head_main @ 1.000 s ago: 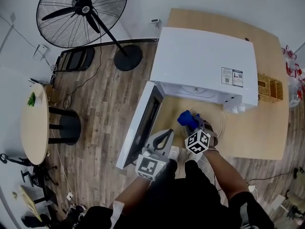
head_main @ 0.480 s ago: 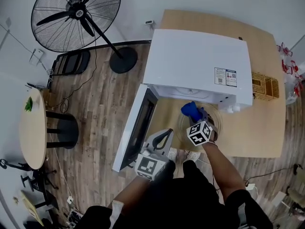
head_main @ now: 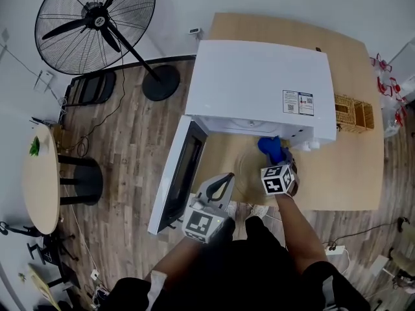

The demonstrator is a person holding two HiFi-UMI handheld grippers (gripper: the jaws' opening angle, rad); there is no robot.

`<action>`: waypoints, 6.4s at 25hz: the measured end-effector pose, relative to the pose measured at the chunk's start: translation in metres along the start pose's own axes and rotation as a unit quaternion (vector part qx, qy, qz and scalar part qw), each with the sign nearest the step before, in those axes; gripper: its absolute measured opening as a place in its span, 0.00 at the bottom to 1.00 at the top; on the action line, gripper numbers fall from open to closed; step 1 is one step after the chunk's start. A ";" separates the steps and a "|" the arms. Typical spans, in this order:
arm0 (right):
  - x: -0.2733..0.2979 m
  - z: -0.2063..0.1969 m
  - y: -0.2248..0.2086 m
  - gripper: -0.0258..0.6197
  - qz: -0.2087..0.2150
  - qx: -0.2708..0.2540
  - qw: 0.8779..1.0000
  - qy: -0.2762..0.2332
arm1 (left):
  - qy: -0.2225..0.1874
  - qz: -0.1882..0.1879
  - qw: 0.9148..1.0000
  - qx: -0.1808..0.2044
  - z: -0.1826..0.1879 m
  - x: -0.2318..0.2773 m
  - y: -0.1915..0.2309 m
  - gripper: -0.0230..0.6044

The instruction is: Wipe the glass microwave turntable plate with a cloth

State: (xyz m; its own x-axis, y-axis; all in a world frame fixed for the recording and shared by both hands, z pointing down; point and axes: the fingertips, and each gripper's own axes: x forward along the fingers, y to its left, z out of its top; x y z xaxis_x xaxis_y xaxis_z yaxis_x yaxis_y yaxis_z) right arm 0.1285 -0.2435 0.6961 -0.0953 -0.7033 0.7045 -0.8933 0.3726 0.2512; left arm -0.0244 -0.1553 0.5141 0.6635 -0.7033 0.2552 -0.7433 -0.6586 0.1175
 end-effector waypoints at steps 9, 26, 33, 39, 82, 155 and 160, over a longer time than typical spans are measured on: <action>-0.023 -0.038 -0.040 0.25 -0.048 0.034 0.998 0.023 | 0.000 -0.010 1.000 0.005 0.003 0.002 -0.006 0.05; -0.057 0.001 0.038 0.26 0.046 0.003 0.997 -0.059 | -0.009 -0.002 1.000 0.002 0.005 -0.007 -0.008 0.05; -0.058 0.007 0.116 0.27 0.147 -0.061 0.986 -0.057 | -0.010 0.011 1.000 0.005 0.005 -0.020 -0.002 0.05; -0.047 0.001 0.135 0.26 0.155 -0.087 0.984 -0.027 | -0.008 0.013 1.000 -0.002 -0.002 -0.027 -0.005 0.05; -0.082 -0.005 0.067 0.26 0.108 0.017 0.991 -0.077 | -0.002 -0.001 1.000 0.006 -0.009 -0.037 -0.008 0.05; -0.280 0.161 -0.066 0.26 -0.020 0.059 0.908 -0.415 | -0.082 0.019 0.994 0.069 0.093 -0.002 0.007 0.05; -0.308 0.177 -0.076 0.24 -0.047 0.024 0.885 -0.463 | -0.105 0.010 0.992 0.074 0.114 0.002 -0.003 0.05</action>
State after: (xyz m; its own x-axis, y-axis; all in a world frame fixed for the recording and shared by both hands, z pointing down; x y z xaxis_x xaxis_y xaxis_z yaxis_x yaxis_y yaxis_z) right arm 0.1481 -0.1624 0.3424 -0.3188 -0.9325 -0.1698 -0.9320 0.2758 0.2350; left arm -0.0107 -0.1850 0.4052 0.6641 -0.7461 0.0483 -0.7455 -0.6657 -0.0324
